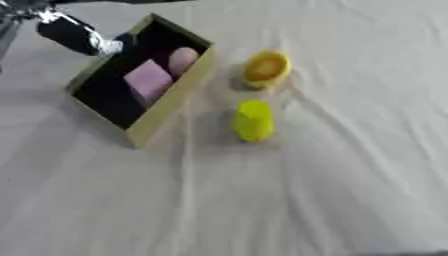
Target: Pick up objects on the table and place them in the box.
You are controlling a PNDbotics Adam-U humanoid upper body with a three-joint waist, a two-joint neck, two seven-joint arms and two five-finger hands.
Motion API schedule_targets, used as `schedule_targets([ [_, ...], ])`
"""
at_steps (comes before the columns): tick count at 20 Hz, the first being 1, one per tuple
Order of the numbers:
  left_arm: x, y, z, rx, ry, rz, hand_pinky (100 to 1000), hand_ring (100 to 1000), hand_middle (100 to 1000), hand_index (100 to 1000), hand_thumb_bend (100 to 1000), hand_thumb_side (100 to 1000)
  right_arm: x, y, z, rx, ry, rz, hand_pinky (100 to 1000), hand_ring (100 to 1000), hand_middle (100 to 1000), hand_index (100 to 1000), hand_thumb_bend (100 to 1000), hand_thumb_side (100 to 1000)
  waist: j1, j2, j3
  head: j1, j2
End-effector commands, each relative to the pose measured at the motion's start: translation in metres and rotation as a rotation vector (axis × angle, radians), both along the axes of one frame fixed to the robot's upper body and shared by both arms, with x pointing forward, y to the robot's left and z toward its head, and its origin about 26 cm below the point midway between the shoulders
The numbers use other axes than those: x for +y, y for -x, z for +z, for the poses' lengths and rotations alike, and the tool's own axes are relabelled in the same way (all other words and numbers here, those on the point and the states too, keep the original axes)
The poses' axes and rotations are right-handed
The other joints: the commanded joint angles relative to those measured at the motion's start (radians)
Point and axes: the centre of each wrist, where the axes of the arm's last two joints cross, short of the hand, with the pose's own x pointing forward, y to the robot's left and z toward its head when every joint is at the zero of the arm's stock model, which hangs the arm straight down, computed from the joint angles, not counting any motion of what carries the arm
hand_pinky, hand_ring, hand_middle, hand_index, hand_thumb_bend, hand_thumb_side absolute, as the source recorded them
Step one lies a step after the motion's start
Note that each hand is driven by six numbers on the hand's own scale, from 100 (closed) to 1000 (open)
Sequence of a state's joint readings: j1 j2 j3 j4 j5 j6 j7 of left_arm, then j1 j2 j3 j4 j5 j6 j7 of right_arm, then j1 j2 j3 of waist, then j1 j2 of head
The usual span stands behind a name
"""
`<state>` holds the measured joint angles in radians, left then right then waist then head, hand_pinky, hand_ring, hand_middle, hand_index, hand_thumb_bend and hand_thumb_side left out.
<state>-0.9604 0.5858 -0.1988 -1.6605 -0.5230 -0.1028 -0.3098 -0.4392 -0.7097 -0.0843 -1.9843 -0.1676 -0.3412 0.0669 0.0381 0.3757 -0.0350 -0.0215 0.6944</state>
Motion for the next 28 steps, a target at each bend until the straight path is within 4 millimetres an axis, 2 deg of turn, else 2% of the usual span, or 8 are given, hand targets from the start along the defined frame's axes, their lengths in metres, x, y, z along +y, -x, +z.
schedule_targets([
  [1,0.017,0.034,0.019,-0.16,0.194,-0.021,780,770,752,916,234,361,-0.003,0.006,0.015,-0.048,0.1,-0.033,896,914,749,908,100,632,-0.007,-0.021,0.002,-0.011,-0.007],
  [7,0.031,0.067,0.0,-0.272,0.552,-0.069,765,766,749,917,248,364,-0.002,0.009,0.029,-0.105,0.238,-0.071,884,906,762,905,100,576,-0.018,-0.008,0.006,-0.016,-0.028],
  [16,0.057,0.066,-0.037,-0.362,0.902,-0.147,748,753,733,908,288,387,0.003,0.015,0.052,-0.184,0.513,-0.194,861,887,788,898,100,496,-0.027,0.001,0.021,-0.031,-0.039],
  [20,0.062,0.065,-0.048,-0.356,0.968,-0.149,744,751,732,904,289,399,0.009,0.015,0.055,-0.19,0.655,-0.254,852,883,808,898,100,484,-0.028,0.002,0.028,-0.039,-0.041],
  [26,0.062,0.064,-0.055,-0.315,0.986,-0.148,741,749,731,904,273,417,0.021,0.012,0.051,-0.176,0.922,-0.313,845,885,838,897,100,534,-0.033,0.002,0.032,-0.049,-0.036],
  [28,0.06,0.064,-0.057,-0.295,0.983,-0.152,741,748,730,904,267,427,0.025,0.01,0.048,-0.159,0.985,-0.311,848,891,843,894,127,524,-0.035,0.001,0.033,-0.052,-0.034],
])
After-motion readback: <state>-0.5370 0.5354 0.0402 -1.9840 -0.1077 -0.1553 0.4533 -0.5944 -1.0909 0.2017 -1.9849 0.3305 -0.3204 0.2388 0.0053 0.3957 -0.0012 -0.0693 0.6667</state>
